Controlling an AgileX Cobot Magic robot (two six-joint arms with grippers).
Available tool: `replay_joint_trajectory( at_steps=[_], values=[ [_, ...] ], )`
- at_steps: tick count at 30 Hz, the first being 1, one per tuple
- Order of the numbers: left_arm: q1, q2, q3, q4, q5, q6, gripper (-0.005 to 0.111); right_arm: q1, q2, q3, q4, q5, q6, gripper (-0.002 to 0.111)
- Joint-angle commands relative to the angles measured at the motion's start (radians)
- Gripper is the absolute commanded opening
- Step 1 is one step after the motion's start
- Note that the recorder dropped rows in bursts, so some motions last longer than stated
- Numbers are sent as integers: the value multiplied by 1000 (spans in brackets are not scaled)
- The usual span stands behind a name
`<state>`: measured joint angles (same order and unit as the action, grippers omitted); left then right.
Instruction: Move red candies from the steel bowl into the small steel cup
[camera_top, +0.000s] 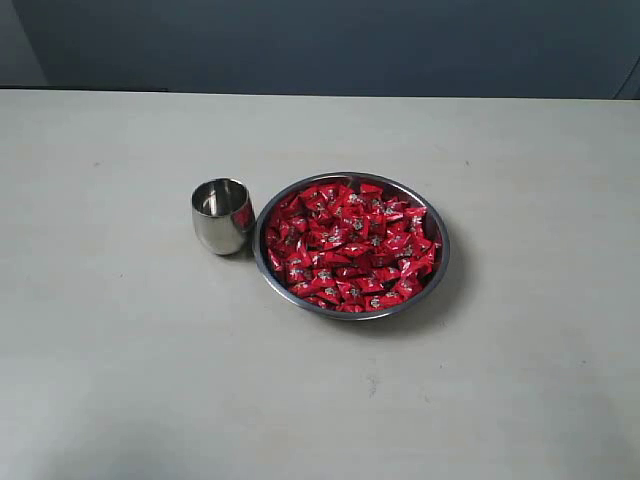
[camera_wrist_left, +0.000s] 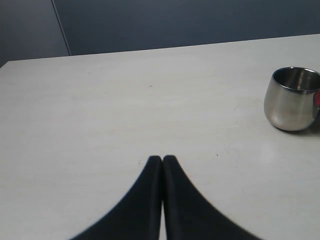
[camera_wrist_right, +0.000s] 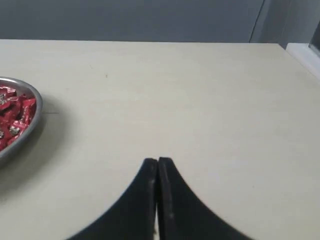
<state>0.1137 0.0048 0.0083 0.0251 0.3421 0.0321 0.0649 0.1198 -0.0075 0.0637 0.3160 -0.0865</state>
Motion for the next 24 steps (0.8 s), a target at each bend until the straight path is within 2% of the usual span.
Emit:
replay_joint_trajectory(
  at_steps=[1,5,24],
  values=[
    [-5,-5,-8,2,-7,-3,0,-5,51,-81,40,-5,0,0],
    [-5,-5,-8,2,-7,-3,0,-5,101,-168,104,-5,0,0],
    [-5,-5,-8,2,-7,-3,0,-5,385,-595,106,-9,0,0]
  ],
)
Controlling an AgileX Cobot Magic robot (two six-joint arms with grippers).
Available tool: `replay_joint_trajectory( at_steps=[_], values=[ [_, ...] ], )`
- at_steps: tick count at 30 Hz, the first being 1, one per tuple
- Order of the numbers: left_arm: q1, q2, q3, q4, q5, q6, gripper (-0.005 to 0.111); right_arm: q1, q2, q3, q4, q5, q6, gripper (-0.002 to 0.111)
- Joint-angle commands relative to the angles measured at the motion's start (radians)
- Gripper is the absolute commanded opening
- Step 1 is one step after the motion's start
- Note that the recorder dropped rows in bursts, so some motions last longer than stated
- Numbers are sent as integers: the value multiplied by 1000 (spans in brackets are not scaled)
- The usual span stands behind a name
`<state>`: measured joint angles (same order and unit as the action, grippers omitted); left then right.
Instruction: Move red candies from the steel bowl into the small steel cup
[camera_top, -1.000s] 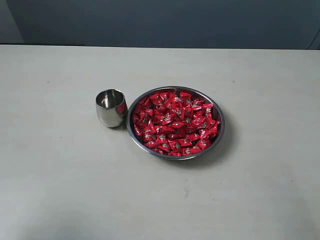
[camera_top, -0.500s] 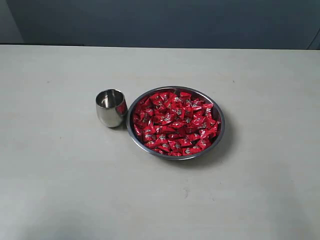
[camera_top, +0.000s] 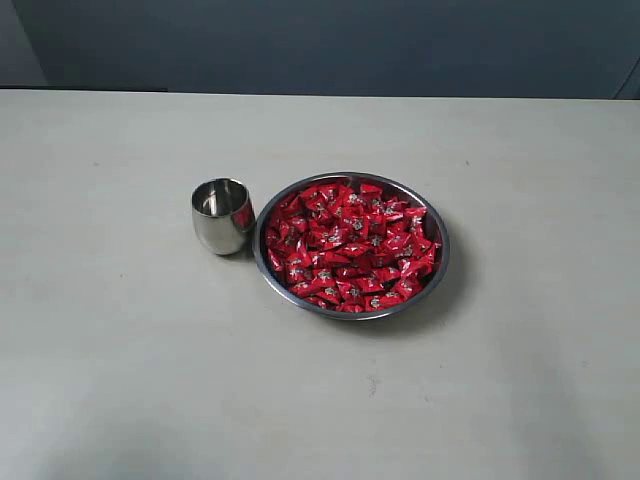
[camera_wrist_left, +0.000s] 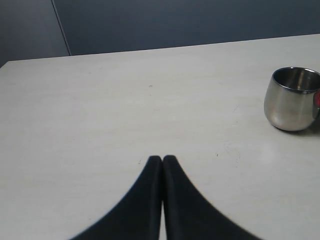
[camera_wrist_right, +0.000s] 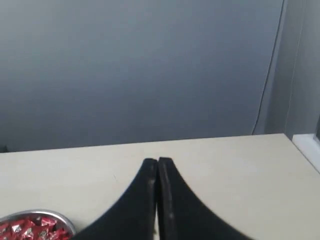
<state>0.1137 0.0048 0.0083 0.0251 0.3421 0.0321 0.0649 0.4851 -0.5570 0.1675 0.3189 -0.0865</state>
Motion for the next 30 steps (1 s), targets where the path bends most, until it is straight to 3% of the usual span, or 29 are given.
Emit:
replay_joint_trajectory(
  at_steps=[1,19,30],
  values=[
    [-5,-5,-8,2,-7,-3,0,-5,19,-47,2,-12,0,0],
    [-5,-5,-8,2,-5,-3,0,-5,19,-47,2,-108,0,0],
    [-5,-5,-8,2,-5,-3,0,-5,95,-47,29,24,-5,0]
  ],
)
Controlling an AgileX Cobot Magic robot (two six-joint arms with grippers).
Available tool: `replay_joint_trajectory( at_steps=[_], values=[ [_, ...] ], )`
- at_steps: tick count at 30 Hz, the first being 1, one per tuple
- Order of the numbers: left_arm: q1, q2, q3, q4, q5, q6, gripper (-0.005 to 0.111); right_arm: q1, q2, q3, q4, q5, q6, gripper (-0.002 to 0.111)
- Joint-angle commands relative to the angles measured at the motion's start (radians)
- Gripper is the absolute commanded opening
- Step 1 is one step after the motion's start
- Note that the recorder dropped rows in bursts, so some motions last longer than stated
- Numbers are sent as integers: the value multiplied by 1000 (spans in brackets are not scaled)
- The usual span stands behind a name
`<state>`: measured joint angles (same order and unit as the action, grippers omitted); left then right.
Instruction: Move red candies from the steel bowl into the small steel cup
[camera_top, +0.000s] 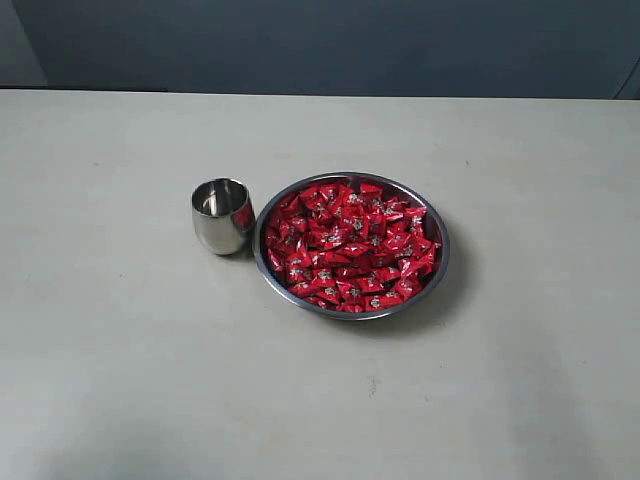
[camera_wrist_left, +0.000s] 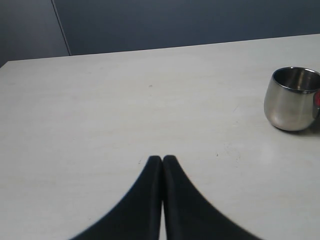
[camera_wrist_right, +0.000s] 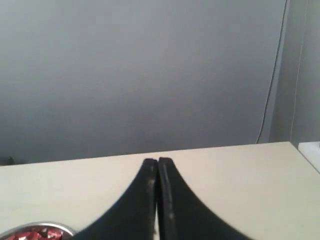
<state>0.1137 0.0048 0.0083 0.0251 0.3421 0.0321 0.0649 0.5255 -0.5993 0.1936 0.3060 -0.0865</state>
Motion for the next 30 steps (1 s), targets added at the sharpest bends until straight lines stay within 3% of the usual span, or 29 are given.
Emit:
replay_joint_trajectory(
  at_steps=[1,4,11,14,21,30],
  values=[
    [-5,-5,-8,2,-5,-3,0,-5,76,-5,2,47,-18,0],
    [-5,-5,-8,2,-5,-3,0,-4,141,-5,66,62,-83,0],
    [-5,-5,-8,2,-5,-3,0,-4,354,-91,491,237,-544,1],
    [-5,-5,-8,2,-5,-3,0,-4,462,-135,590,307,-657,9],
    [-5,-5,-8,2,-5,-3,0,13,680,-224,686,428,-781,44],
    [-5,-5,-8,2,-5,-3,0,264,925,-345,603,380,-797,45]
  ],
)
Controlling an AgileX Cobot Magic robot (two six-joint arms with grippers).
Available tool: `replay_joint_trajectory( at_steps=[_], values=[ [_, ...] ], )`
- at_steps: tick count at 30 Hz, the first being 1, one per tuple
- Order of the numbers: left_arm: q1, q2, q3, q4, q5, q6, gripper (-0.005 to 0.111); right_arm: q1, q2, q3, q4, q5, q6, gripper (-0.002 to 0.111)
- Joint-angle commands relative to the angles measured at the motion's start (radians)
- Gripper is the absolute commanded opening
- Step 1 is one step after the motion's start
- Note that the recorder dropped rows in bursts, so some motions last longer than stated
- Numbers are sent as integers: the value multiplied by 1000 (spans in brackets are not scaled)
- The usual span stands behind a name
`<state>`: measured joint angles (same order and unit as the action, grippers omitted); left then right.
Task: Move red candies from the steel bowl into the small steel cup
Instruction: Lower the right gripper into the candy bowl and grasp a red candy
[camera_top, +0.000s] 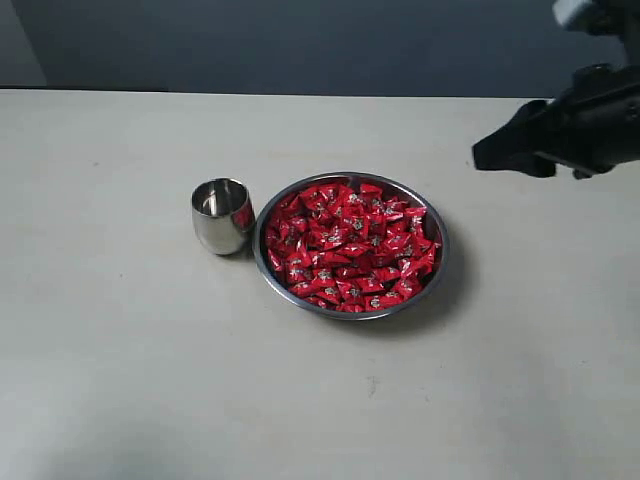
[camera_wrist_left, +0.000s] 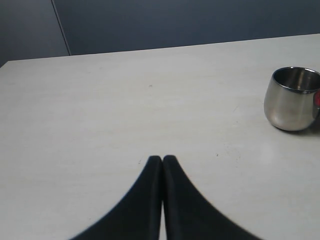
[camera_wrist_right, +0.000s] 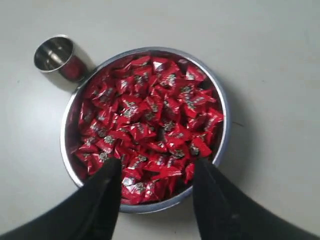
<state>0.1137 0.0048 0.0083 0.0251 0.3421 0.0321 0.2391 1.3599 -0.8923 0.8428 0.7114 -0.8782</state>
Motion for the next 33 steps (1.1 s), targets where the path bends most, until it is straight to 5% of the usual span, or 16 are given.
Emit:
replay_joint_trajectory(
  at_steps=[1,7,14,33],
  values=[
    [-5,-5,-8,2,-5,-3,0,116,122,-69,-56,-35,2,45],
    [-5,-5,-8,2,-5,-3,0,241,302,-182,-105,-72,27,45],
    [-5,-5,-8,2,-5,-3,0,384,587,-431,-488,-78,324,45],
    [-5,-5,-8,2,-5,-3,0,400,754,-520,-616,-119,409,43]
  ],
)
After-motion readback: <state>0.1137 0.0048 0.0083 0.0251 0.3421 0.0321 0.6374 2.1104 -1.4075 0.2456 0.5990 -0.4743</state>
